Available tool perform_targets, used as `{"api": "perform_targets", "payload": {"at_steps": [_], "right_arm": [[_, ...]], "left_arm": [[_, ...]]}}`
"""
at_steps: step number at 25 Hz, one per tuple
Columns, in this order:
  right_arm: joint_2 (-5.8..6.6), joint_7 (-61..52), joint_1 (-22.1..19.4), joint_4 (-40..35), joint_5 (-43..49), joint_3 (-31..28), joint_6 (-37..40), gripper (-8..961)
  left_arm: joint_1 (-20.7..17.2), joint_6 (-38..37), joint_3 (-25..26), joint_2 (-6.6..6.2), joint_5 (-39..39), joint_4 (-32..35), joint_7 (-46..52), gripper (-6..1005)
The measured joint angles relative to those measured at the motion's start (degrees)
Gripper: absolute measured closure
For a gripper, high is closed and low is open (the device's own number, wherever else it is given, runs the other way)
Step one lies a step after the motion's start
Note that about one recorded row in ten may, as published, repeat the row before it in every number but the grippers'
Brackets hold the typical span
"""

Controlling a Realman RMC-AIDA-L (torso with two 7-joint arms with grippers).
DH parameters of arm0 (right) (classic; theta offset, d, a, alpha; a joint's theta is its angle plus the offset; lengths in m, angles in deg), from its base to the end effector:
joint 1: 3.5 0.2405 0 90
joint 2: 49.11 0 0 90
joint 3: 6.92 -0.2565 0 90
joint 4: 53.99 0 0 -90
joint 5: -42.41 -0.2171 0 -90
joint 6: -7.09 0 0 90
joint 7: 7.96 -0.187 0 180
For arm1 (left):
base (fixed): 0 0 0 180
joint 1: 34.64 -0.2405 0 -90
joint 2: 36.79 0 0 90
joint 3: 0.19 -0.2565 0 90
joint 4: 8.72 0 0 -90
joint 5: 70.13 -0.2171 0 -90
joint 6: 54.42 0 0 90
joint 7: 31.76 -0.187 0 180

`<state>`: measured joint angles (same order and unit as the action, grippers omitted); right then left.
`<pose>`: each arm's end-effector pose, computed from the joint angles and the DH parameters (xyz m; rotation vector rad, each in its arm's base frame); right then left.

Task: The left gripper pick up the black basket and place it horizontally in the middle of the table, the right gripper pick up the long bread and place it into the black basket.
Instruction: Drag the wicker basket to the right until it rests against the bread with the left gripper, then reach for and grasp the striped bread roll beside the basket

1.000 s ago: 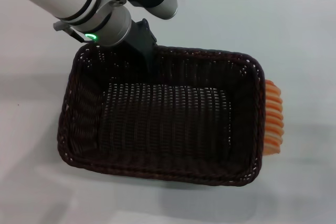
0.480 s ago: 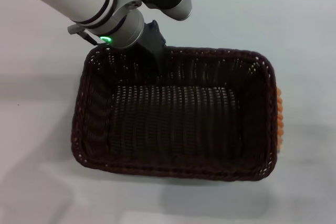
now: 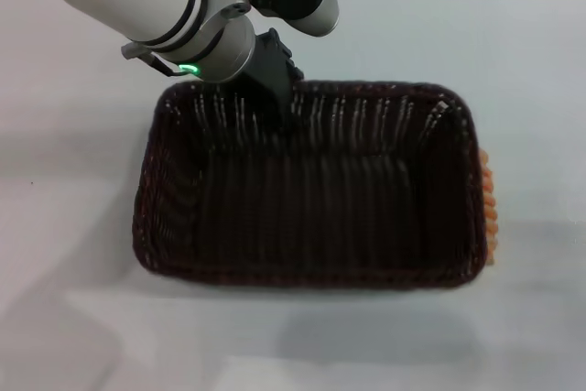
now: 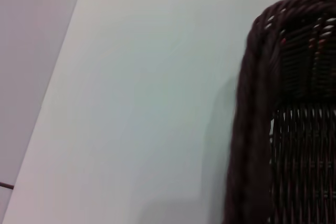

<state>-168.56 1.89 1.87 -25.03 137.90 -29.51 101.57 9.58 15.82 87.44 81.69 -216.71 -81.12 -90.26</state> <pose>0.3319 0.2471 0.0022 -1.1428 0.4962 0.7528 -0.1145 0.4164 -0.0822 -2.7023 0.1440 0.4853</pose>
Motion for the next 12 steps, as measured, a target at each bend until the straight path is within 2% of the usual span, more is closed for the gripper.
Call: {"api": "perform_targets", "payload": {"at_steps": [4,8,9,10,11,12], "right_arm": [[0.02,0.00,-0.22,0.04,0.03,0.23,0.06,220],[0.10,0.00,-0.38,0.10,0.03,0.68,0.63,221],[0.11,0.00,-0.46,0.11,0.03,0.68,0.69,221],[0.10,0.00,-0.50,0.15,0.03,0.69,0.73,221],[0.10,0.00,-0.53,0.15,0.03,0.69,0.73,220],[0.08,0.00,-0.56,0.15,0.04,0.70,0.76,220]], "left_arm": [[-0.40,-0.39,-0.36,-0.02,-0.89,-1.27,0.21,443],[-3.24,-1.75,-0.35,0.05,-3.87,-8.82,0.43,298],[-3.24,-1.75,-0.35,0.05,-3.87,-8.82,0.43,266],[-6.88,-7.26,-0.28,0.00,-5.20,-14.62,0.49,234],[-7.83,-8.67,-0.35,0.00,-5.43,-15.59,0.47,202],[-10.83,-13.96,-0.83,-0.01,-6.29,-18.40,0.40,203]]}}
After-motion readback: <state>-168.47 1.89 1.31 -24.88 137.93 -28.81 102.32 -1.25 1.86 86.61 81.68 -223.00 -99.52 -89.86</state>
